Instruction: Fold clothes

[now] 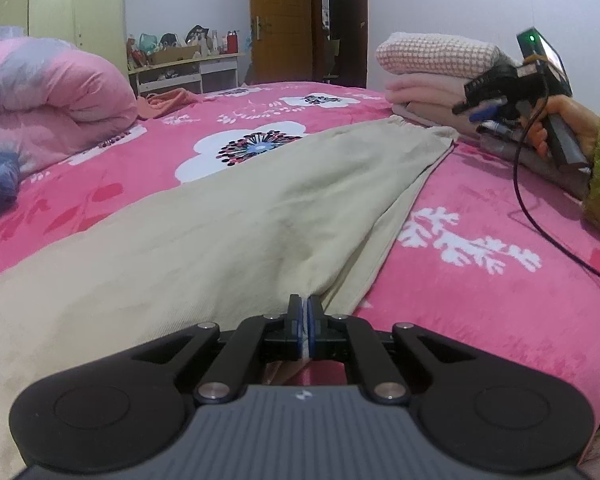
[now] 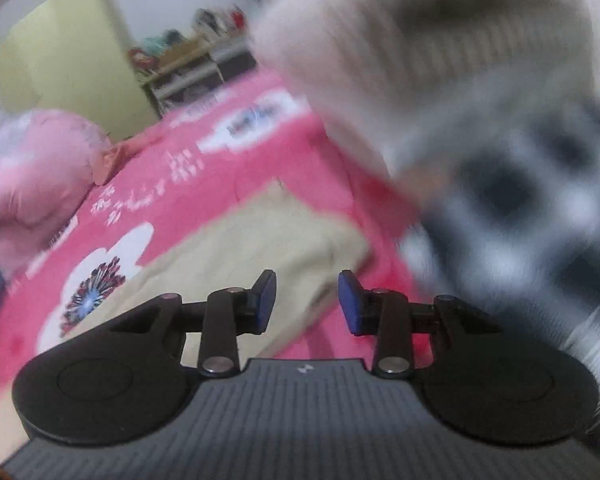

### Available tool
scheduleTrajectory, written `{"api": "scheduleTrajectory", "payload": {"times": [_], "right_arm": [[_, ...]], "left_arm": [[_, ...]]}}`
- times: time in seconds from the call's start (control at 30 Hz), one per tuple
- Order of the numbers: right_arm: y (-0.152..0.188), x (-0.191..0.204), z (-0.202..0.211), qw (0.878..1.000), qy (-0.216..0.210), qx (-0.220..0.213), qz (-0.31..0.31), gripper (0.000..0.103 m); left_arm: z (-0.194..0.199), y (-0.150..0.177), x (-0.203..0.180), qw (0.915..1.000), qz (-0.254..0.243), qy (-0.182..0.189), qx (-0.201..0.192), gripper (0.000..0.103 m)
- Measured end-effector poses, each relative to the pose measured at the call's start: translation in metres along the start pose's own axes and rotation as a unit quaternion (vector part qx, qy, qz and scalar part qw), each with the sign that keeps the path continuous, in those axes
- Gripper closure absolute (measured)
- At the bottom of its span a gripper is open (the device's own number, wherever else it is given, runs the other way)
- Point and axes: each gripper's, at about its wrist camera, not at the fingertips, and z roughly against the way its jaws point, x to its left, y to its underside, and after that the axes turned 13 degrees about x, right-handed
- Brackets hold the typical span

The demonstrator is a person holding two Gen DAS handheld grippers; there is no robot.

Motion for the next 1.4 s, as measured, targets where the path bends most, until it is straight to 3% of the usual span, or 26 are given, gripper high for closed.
{"api": "scheduleTrajectory", "payload": {"times": [0.07, 0.13, 0.3, 0.37, 0.53, 0.63, 0.73, 0.83, 0.97, 1.03, 1.23, 1.3, 1.4], "right_arm": [[-0.012, 0.016, -0.004, 0.999, 0.005, -0.005, 0.041, 0.07], [-0.025, 0.027, -0.024, 0.998, 0.003, 0.016, 0.067, 0.072], [-0.048, 0.036, -0.102, 0.99, 0.023, 0.094, 0.103, 0.08], [-0.051, 0.03, -0.129, 0.988, 0.028, 0.102, 0.109, 0.083], [-0.072, 0.04, -0.124, 0.985, 0.032, 0.094, 0.141, 0.083], [-0.079, 0.045, -0.124, 0.982, 0.005, 0.11, 0.154, 0.084], [-0.089, 0.052, -0.152, 0.977, 0.024, 0.137, 0.16, 0.085], [-0.104, 0.053, -0.17, 0.981, 0.018, 0.133, 0.139, 0.092], [-0.107, 0.052, -0.16, 0.982, 0.022, 0.119, 0.144, 0.097], [-0.104, 0.05, -0.144, 0.982, 0.024, 0.103, 0.155, 0.095], [-0.077, 0.046, -0.086, 0.968, -0.012, 0.124, 0.218, 0.096], [-0.069, 0.041, -0.096, 0.96, 0.011, 0.151, 0.234, 0.096], [-0.065, 0.026, -0.115, 0.957, 0.072, 0.153, 0.234, 0.103]], "left_arm": [[-0.001, 0.001, 0.005, 0.9998, 0.014, 0.013, -0.001, 0.096], [-0.001, 0.001, 0.01, 0.9992, 0.029, 0.027, -0.003, 0.096], [-0.002, 0.007, 0.02, 0.9971, 0.052, 0.054, -0.013, 0.096], [-0.003, 0.008, 0.022, 0.9965, 0.056, 0.061, -0.015, 0.095], [-0.005, 0.012, 0.027, 0.9945, 0.065, 0.078, -0.025, 0.093], [-0.005, 0.013, 0.024, 0.995, 0.06, 0.074, -0.028, 0.092], [-0.006, 0.014, 0.022, 0.9955, 0.055, 0.07, -0.032, 0.092], [-0.005, 0.015, 0.017, 0.9968, 0.044, 0.057, -0.036, 0.092], [-0.005, 0.015, 0.016, 0.997, 0.041, 0.055, -0.037, 0.091], [-0.006, 0.015, 0.018, 0.9965, 0.045, 0.06, -0.037, 0.091], [-0.007, 0.015, 0.024, 0.9951, 0.053, 0.075, -0.037, 0.089], [-0.007, 0.015, 0.026, 0.9943, 0.058, 0.082, -0.037, 0.088], [-0.008, 0.014, 0.032, 0.9919, 0.072, 0.1, -0.03, 0.085]]}}
